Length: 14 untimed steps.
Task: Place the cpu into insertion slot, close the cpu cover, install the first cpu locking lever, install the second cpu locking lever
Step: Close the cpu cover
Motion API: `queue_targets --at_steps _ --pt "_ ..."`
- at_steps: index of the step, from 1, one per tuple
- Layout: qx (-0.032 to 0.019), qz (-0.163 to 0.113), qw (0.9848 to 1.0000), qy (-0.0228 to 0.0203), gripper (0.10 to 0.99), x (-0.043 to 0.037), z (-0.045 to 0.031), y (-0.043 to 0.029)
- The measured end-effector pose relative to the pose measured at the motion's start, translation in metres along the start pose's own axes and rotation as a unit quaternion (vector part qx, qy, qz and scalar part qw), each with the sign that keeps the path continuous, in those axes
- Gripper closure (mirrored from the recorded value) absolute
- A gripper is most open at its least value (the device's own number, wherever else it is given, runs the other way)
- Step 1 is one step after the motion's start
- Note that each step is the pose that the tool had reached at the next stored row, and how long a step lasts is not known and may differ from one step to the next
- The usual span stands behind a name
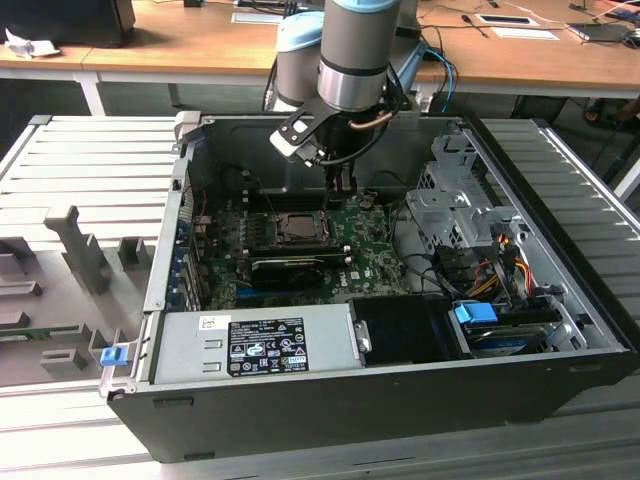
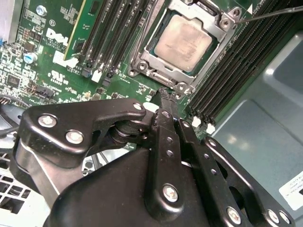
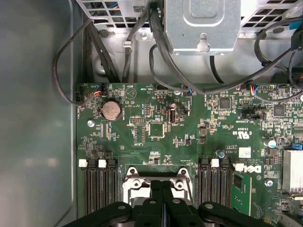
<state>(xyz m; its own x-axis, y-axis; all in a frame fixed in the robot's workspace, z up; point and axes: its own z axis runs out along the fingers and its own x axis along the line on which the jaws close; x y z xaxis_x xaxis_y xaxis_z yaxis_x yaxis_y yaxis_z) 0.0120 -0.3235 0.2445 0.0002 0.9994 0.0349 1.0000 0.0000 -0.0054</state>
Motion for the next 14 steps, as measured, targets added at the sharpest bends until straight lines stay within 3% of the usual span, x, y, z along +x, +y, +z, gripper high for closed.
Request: queue_targets --at_steps 3,8,14 --pt "-0.0081 -0.002 1.0 0.0 0.98 -0.0002 0.0014 -0.0066" --pt "-0.0082 -0.002 1.0 0.0006 0.98 -0.0002 0.0016 -0.0172" --pt "-0.0082 -0.003 1.0 0.0008 0.98 -0.0003 0.0022 -0.0248"
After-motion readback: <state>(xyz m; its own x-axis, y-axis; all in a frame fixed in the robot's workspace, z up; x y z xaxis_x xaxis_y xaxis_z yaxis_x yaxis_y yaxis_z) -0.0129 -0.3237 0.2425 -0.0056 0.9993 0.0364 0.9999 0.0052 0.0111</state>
